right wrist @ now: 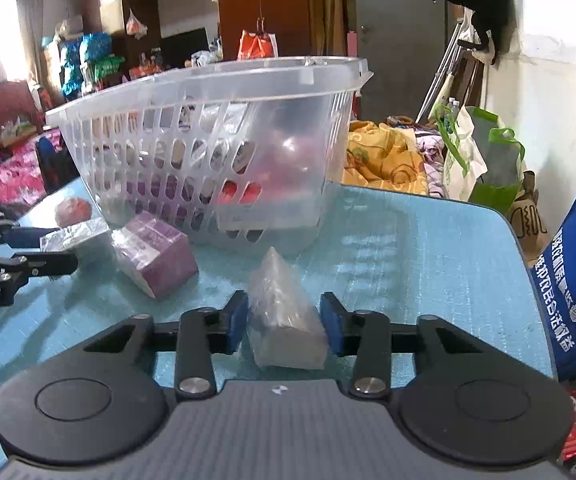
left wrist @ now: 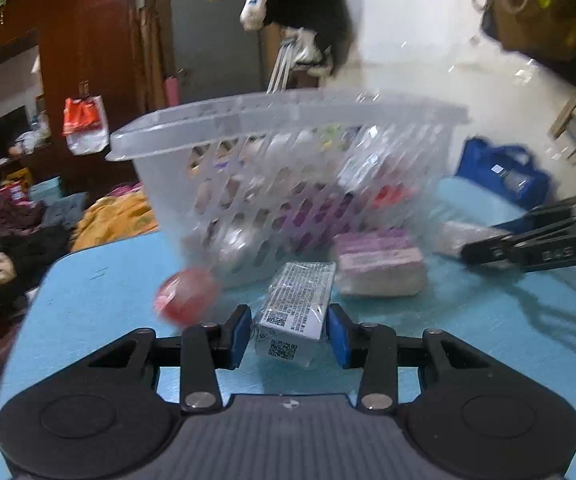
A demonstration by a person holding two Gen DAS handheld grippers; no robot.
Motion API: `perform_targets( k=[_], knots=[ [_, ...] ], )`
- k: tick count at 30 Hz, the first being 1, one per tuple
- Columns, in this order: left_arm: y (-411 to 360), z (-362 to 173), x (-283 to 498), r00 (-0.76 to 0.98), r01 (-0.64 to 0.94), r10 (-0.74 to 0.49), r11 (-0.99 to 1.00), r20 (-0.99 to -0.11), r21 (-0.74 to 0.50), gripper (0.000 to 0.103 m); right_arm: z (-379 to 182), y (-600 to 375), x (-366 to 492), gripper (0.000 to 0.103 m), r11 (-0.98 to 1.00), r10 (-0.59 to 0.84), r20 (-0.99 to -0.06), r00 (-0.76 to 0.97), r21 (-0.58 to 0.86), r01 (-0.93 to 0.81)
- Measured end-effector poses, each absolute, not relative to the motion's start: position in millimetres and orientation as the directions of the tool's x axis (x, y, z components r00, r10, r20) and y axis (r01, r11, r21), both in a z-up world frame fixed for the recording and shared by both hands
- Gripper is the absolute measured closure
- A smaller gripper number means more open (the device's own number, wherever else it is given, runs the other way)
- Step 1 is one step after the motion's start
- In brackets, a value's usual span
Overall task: Organize objects
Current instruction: 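Grasp the white medicine box with the left tool while the right tool grasps the clear bag, then drop the medicine box into the basket with the left tool while the right tool drops the bag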
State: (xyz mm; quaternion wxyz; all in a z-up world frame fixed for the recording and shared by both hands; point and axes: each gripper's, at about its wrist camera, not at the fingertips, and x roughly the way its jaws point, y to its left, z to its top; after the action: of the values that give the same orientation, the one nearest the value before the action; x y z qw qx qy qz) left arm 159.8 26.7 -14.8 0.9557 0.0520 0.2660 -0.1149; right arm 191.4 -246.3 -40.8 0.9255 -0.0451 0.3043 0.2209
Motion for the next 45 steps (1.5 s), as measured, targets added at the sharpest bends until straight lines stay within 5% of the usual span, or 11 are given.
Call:
perform_targets(
  k=[28, 38, 42, 45],
  knots=[
    [44.4, -2.8, 124.4, 0.922, 0.295, -0.293, 0.955, -0.254, -0.034, 0.058, -24.9, -251.9, 158.0, 0.061, 0.898, 0.414, -0.377, 0.828, 0.022, -0.439],
    [51.8, -3.5, 120.7, 0.926, 0.295, -0.3, 0.954, -0.23, -0.055, 0.058, -23.9, -253.0, 154.8, 0.061, 0.918, 0.376, -0.348, 0.859, 0.013, -0.397],
    [57.9, 6.0, 113.3, 0.909, 0.351, -0.358, 0.934, -0.215, -0.072, 0.058, -15.2, -259.6, 139.3, 0.061, 0.957, 0.274, -0.288, 0.918, -0.013, -0.289],
    [67.5, 32.0, 112.6, 0.903, 0.371, -0.389, 0.92, -0.183, -0.124, 0.058, 10.6, -259.0, 125.2, 0.061, 0.945, 0.323, -0.218, 0.921, 0.02, -0.327]
  ],
)
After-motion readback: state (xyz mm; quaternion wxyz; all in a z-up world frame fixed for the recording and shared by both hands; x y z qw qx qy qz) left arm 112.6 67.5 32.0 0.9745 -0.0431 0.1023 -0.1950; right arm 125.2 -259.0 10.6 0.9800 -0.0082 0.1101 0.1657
